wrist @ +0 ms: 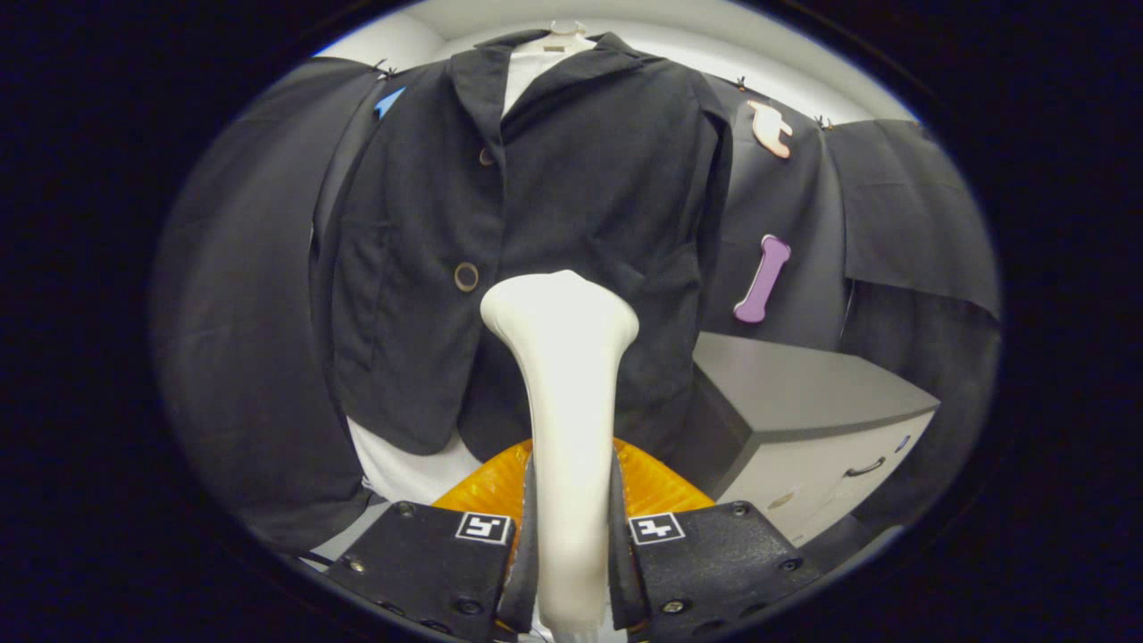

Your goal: Iron the clothes twice with a garment steamer, once on the left side and once on the right side.

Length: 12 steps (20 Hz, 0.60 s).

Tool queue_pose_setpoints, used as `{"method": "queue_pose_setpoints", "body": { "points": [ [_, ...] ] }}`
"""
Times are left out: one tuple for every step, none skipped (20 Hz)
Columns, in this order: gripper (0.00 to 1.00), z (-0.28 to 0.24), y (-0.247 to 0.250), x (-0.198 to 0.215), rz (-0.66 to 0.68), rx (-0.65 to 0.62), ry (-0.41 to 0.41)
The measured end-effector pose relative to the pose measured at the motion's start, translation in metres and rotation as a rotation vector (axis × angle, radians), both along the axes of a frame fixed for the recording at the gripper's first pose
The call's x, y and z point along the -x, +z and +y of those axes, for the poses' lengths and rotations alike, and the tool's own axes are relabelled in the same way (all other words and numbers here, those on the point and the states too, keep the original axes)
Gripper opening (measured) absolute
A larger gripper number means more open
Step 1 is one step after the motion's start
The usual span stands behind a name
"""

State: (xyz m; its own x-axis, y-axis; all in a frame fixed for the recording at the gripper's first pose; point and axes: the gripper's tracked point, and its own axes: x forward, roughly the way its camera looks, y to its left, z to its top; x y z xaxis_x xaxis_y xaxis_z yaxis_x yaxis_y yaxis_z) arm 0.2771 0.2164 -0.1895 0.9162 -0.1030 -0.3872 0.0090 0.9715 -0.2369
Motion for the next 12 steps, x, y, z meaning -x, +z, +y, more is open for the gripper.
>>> {"method": "queue_pose_setpoints", "body": {
  "points": [
    [0.35, 0.000, -0.016, 0.010, 0.029, -0.002, -0.012],
    [0.35, 0.000, -0.027, 0.014, 0.053, -0.005, -0.018],
    [0.35, -0.003, -0.036, 0.016, 0.077, -0.007, -0.022],
    [0.35, -0.004, -0.044, 0.018, 0.099, -0.005, -0.028],
    [0.35, -0.007, -0.055, 0.019, 0.122, -0.003, -0.037],
    [0.35, -0.009, -0.065, 0.023, 0.146, -0.007, -0.043],
    [0.35, -0.013, -0.076, 0.026, 0.175, -0.011, -0.048],
    [0.35, -0.015, -0.085, 0.026, 0.194, -0.008, -0.053],
    [0.35, -0.018, -0.094, 0.028, 0.209, -0.003, -0.056],
    [0.35, -0.019, -0.099, 0.030, 0.225, -0.001, -0.056],
    [0.35, -0.020, -0.103, 0.031, 0.234, -0.003, -0.056],
    [0.35, -0.021, -0.105, 0.032, 0.240, 0.001, -0.058]
  ]
}}
